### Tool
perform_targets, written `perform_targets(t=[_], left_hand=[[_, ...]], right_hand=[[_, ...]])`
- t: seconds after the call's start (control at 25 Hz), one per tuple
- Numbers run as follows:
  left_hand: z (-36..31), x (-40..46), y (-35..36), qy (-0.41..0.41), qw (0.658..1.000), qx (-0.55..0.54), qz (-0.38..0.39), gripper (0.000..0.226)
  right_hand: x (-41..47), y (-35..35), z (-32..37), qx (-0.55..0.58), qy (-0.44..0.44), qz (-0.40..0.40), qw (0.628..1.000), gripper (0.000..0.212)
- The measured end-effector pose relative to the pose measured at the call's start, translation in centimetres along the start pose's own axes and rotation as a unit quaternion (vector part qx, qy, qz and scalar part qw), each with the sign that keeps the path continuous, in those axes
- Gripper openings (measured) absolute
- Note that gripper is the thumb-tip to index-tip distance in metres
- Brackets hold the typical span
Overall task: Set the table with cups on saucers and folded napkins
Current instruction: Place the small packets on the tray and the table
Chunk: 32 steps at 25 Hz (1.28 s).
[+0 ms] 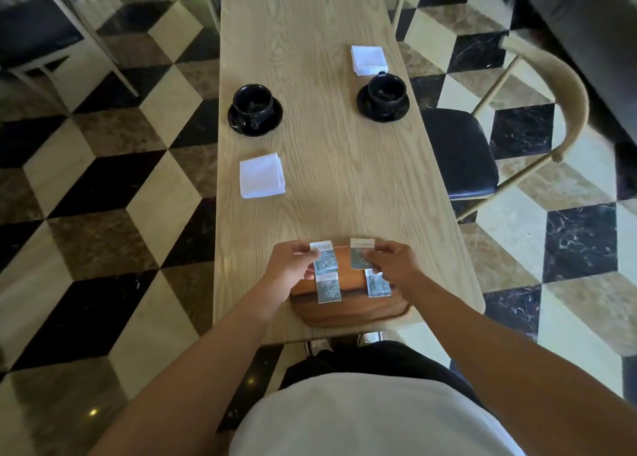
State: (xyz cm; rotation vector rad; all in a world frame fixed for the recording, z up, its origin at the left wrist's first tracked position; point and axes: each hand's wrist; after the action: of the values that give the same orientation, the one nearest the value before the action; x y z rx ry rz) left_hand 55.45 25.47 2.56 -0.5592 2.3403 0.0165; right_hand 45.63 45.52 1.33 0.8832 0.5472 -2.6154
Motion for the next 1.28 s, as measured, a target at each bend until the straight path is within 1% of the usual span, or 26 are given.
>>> perform_targets(t=[0.12, 0.24, 0.32, 0.4, 0.44, 0.52, 0.64, 0.72, 0.84, 0.96, 1.04, 1.16, 1.28], left_hand=[[2.6, -1.1, -0.3, -0.006, 0.999, 0.034, -0.007, 0.001], [4.7, -1.8, -0.1, -0.014, 0.999, 0.049, -0.003, 0.005], [5.3, -1.9, 0.1, -0.023, 0.999, 0.035, 0.006, 0.011], [5.7, -1.7, 0.5, -0.028, 0.999, 0.027, 0.008, 0.02], [5.8, -1.6, 0.8, -0.027, 0.999, 0.029, 0.005, 0.023], [5.9, -1.4, 1.2, -0.025, 0.999, 0.033, -0.006, 0.022], [5.8, -1.1, 1.9, -0.025, 0.998, 0.05, -0.026, 0.012], [5.9, -0.8, 2.2, -0.018, 0.997, 0.062, -0.045, 0.015], [6.2, -0.4, 2.3, -0.015, 0.993, 0.093, -0.07, 0.013], [6.5, -0.2, 2.4, -0.017, 0.988, 0.136, -0.075, 0.012], [6.6, -0.3, 2.7, -0.009, 0.983, 0.165, -0.08, 0.015], [6.3, -0.5, 3.2, -0.006, 0.976, 0.199, -0.092, 0.021], [6.1, -0.7, 3.7, 0.0, 0.968, 0.229, -0.105, 0.028]], right_hand=[[-1.2, -0.9, -2.4, -0.048, 0.011, -0.007, 0.999, 0.016], [-1.7, -2.1, -4.5, -0.078, 0.032, -0.029, 0.996, 0.005], [-1.7, -2.7, -5.2, -0.087, 0.037, -0.044, 0.995, 0.005], [-1.7, -3.0, -5.5, -0.09, 0.04, -0.051, 0.994, 0.012], [-1.6, -3.1, -5.6, -0.095, 0.038, -0.05, 0.994, 0.012], [-1.4, -3.1, -5.8, -0.111, 0.034, -0.046, 0.992, 0.008], [-1.3, -2.7, -5.6, -0.118, 0.032, -0.048, 0.991, 0.01], [-1.1, -2.4, -5.3, -0.139, 0.024, -0.053, 0.989, 0.013], [-0.6, -2.2, -5.1, -0.184, 0.014, -0.054, 0.981, 0.011], [-0.2, -2.0, -5.4, -0.22, 0.007, -0.057, 0.974, 0.012], [-0.3, -1.9, -5.5, -0.239, 0.0, -0.06, 0.969, 0.015], [-0.2, -1.5, -5.7, -0.242, -0.026, -0.082, 0.966, 0.021], [-0.3, -1.2, -6.0, -0.25, -0.041, -0.085, 0.964, 0.024]])
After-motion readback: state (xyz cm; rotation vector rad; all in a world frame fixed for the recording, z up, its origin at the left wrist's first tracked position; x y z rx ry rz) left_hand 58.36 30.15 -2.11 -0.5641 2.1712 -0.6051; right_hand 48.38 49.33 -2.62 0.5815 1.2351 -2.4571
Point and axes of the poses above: each hand's wrist, its own x-axis towards the middle knuckle, its own y-axis out of the palm, z = x × y, and after that the axes turned 2 degrees about z, right-handed
